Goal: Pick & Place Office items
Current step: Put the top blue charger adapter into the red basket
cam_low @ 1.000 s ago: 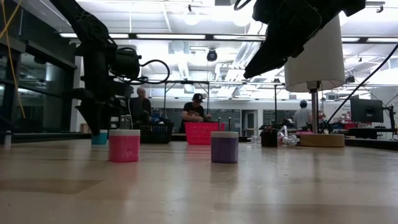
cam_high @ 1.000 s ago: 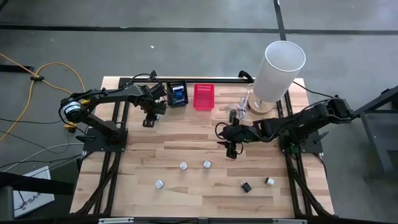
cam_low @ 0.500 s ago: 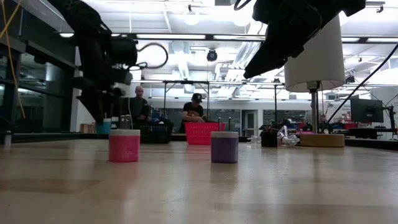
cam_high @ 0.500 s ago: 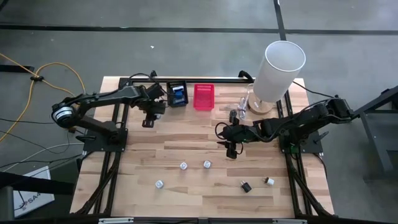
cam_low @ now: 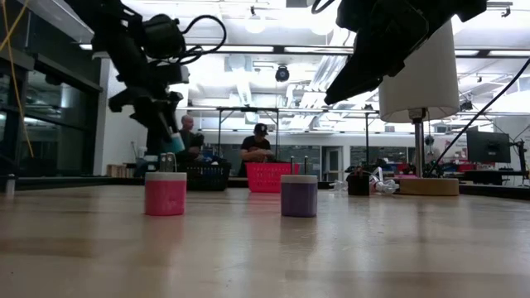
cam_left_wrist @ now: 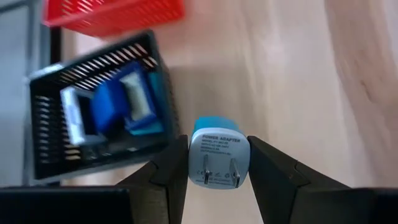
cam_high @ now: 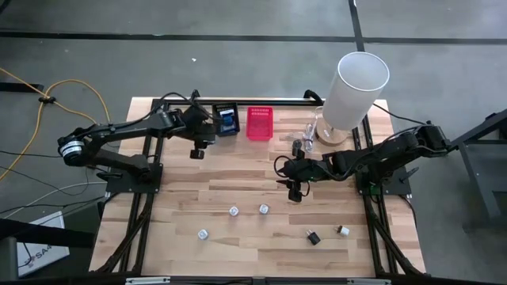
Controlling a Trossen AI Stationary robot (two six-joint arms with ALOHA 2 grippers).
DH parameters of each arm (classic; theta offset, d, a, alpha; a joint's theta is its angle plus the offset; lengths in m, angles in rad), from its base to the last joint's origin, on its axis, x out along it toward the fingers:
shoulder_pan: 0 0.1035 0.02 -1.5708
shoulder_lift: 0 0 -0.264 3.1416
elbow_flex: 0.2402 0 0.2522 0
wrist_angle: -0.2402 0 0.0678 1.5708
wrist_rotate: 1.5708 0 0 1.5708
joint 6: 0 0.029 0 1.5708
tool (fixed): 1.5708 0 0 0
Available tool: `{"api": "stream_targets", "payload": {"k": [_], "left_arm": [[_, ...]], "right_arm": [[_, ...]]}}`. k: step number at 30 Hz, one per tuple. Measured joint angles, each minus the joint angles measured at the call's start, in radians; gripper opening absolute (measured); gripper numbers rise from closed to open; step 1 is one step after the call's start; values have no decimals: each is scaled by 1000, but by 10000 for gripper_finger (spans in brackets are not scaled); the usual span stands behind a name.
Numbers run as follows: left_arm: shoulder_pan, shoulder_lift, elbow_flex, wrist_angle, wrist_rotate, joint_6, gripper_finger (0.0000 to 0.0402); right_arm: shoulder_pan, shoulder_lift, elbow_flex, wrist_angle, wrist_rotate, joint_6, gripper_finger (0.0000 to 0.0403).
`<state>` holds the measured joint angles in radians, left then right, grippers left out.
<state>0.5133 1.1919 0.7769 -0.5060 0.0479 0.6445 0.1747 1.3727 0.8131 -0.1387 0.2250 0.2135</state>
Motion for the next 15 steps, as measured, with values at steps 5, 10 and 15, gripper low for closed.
{"api": "stream_targets", "payload": {"k": [5, 10, 15], "left_arm": [[0, 0, 0, 65, -13, 3, 136], [0, 0, 0, 128, -21, -14, 136], [0, 1, 3, 182, -21, -17, 136]], "right_arm": [[0, 0, 0, 0, 0, 0, 159], [0, 0, 0, 0, 0, 0, 159], [0, 0, 0, 0, 0, 0, 159]]}}
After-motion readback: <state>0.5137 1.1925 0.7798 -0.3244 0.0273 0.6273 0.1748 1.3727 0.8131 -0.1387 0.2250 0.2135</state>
